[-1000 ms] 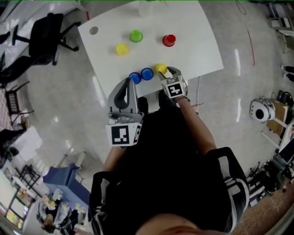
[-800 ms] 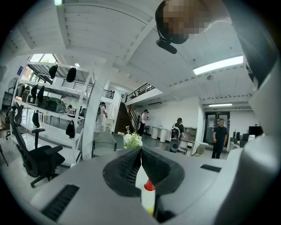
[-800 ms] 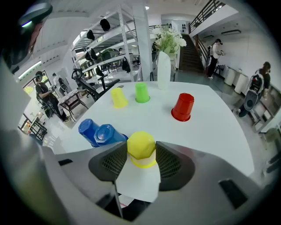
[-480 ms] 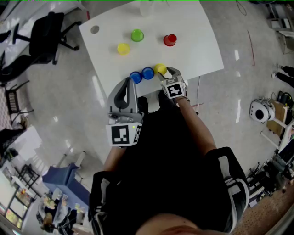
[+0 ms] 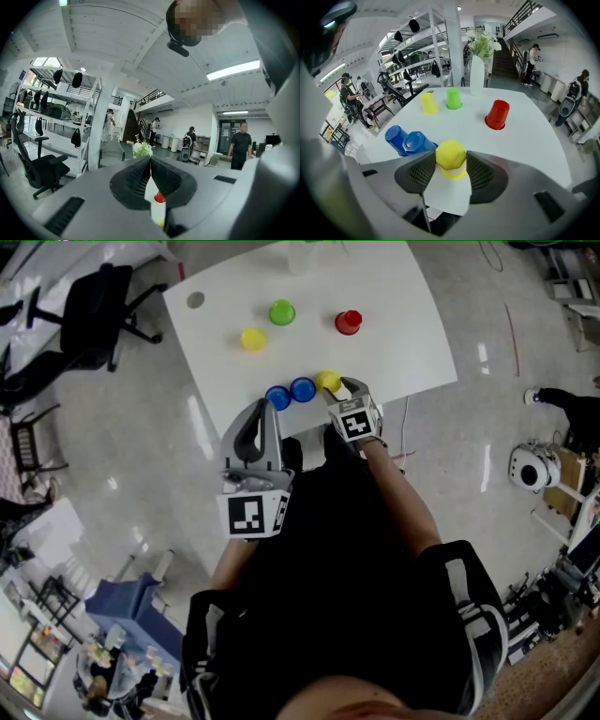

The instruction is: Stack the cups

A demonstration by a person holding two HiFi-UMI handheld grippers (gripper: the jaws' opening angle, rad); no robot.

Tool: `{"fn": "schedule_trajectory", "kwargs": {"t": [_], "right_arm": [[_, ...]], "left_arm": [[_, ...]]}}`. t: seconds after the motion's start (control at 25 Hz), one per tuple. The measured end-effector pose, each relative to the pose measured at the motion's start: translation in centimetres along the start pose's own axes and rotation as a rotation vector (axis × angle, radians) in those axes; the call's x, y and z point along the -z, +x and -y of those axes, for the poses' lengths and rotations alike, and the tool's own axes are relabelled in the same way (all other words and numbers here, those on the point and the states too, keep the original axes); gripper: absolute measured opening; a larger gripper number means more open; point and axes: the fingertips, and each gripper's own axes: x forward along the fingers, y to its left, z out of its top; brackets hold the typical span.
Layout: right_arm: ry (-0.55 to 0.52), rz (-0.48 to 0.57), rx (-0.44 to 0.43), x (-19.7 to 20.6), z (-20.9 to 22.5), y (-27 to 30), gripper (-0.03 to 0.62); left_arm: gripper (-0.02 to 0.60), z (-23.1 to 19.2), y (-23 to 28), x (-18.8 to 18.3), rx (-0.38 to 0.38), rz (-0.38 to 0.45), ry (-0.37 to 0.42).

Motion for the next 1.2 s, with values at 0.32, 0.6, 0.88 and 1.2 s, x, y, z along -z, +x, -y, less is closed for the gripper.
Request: {"fn": "schedule_trajectory", "kwargs": {"t": [0.32,0.6,0.88,1.2], "right_arm": [[0.002,0.019,0.01,-0.9,0.1,-0.4,0.25],[0.025,0.154,0.016,-4.8,-1.5,-3.1,0.25],[0.026,0.278,0.032,-9.7,-4.0,-6.3,0.247],[0.012,0.351,0.008,-13.9,-7.8,-7.5,0.242]], "left_arm": [[0.021,-0.8,-0.3,-0.2,0.001,0.007,-0.004],[0.021,-2.5,-1.9,-1.0,-0.006,0.038,-0.01],[0.021,-4.7,-4.3,-1.7,-0.014,0.062,-0.017],[0.021,-6.9,-7.2,-1.8,-0.004,0.086,-0.03]]}}
